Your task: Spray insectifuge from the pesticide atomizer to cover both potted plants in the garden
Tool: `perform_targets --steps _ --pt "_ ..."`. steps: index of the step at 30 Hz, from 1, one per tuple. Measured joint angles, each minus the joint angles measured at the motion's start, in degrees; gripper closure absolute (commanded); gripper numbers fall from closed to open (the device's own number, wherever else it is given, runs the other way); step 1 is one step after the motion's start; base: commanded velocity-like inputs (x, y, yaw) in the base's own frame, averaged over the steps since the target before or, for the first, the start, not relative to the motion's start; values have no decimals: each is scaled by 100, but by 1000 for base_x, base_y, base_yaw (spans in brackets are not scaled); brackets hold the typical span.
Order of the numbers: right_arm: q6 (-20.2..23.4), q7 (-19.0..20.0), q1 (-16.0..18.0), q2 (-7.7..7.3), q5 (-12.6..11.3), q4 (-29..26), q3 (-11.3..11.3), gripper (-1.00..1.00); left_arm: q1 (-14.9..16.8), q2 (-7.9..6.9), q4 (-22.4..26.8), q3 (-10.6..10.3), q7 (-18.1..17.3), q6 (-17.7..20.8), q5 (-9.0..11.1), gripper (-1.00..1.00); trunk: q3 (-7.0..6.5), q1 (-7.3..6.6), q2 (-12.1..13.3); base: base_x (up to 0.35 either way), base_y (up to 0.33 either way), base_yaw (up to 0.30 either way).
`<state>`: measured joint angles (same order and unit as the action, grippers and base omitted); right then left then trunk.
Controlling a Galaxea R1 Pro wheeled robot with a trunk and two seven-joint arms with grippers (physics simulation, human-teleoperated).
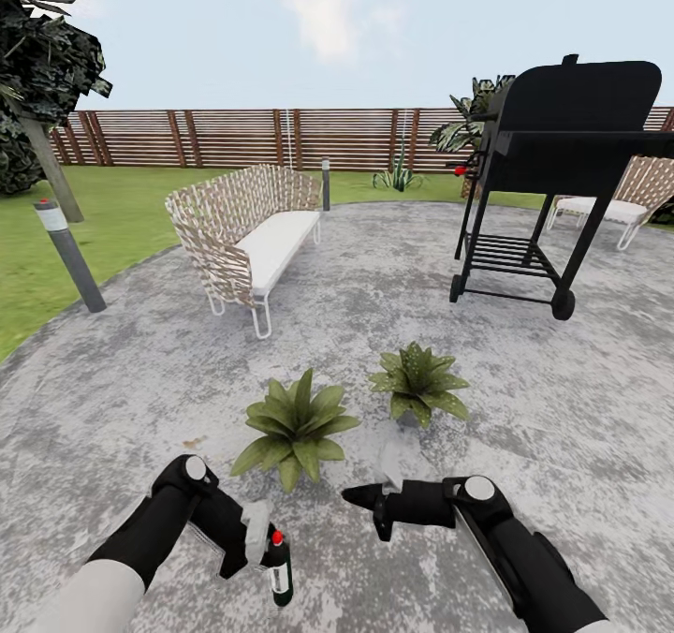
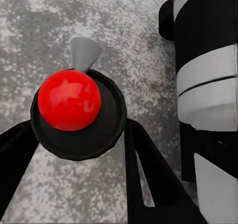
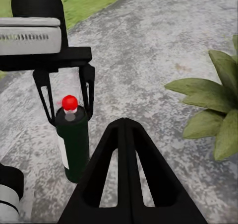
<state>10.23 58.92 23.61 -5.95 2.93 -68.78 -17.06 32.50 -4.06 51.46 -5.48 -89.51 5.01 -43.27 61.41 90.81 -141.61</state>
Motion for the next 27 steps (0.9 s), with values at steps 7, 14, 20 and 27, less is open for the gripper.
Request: perform_targets --steps 7,14,20,27 --pt "22 0 0 0 50 -2 -44 100 8 365 559 -351 -29 8 -6 100 0 0 0 0 0 0" --pt "26 0 0 40 43 -10 -56 100 9 444 698 -367 -22 16 -3 100 0 0 0 0 0 0" --pt "28 1 0 153 43 -12 -57 100 9 482 807 -367 -22 20 -13 100 0 0 0 0 0 0" --pt "34 2 0 215 43 -12 -57 100 9 488 833 -358 7 30 -4 100 0 0 0 0 0 0"
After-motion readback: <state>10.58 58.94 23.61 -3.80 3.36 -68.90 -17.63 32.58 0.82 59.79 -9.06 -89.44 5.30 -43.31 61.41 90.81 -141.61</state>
